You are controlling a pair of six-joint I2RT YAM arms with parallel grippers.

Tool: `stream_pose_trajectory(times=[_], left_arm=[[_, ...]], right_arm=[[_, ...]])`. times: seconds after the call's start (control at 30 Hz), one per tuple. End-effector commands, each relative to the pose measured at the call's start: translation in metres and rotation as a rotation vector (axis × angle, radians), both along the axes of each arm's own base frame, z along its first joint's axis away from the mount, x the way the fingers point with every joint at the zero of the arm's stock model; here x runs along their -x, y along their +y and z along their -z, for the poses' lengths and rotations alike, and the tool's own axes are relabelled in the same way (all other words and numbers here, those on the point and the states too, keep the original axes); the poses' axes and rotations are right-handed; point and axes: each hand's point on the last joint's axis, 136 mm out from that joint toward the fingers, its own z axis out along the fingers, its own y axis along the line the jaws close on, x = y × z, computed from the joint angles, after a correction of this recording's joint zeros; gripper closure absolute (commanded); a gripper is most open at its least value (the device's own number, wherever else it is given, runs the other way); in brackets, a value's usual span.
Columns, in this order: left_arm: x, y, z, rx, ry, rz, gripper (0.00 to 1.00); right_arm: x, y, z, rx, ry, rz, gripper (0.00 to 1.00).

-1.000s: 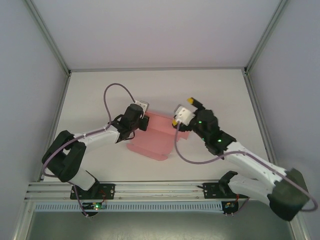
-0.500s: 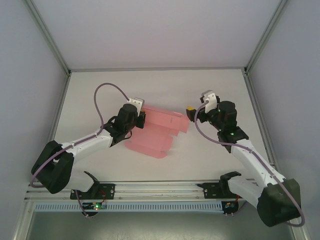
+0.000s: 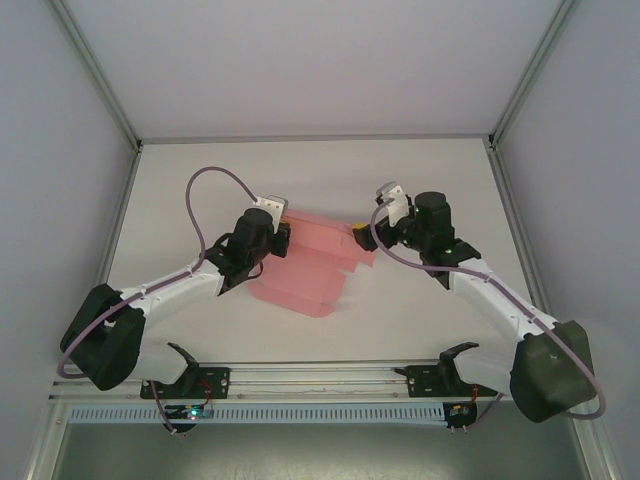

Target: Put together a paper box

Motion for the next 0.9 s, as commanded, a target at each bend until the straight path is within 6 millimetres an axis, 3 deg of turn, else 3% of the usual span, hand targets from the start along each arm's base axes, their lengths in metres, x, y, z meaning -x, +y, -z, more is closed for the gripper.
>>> stream_pose_trajectory(times=[0.0, 0.27, 0.5, 0.7, 0.87], left_arm=[[-0.006, 0.003, -0.026, 0.057, -0.076, -0.024, 1.0], [-0.006, -0.008, -0.026, 0.089, -0.063, 0.018, 0.99], [-0.001, -0.021, -0.022, 0.101, -0.043, 0.099, 0.99], [0.003, -0.026, -0.021, 0.12, -0.033, 0.126, 0.99], [-0.001, -0.023, -0.019, 0.137, -0.018, 0.084, 0.99]], right_arm=[[0.003, 0.008, 0.0, 0.022, 0.009, -0.045, 0.02], [0.004, 0.031, -0.003, -0.02, -0.039, -0.115, 0.02], [-0.007, 0.047, -0.025, -0.068, -0.216, -0.135, 0.02], [-0.035, 0.036, -0.039, -0.103, -0.311, 0.086, 0.02], [-0.047, 0.024, -0.045, -0.097, -0.387, 0.281, 0.02]])
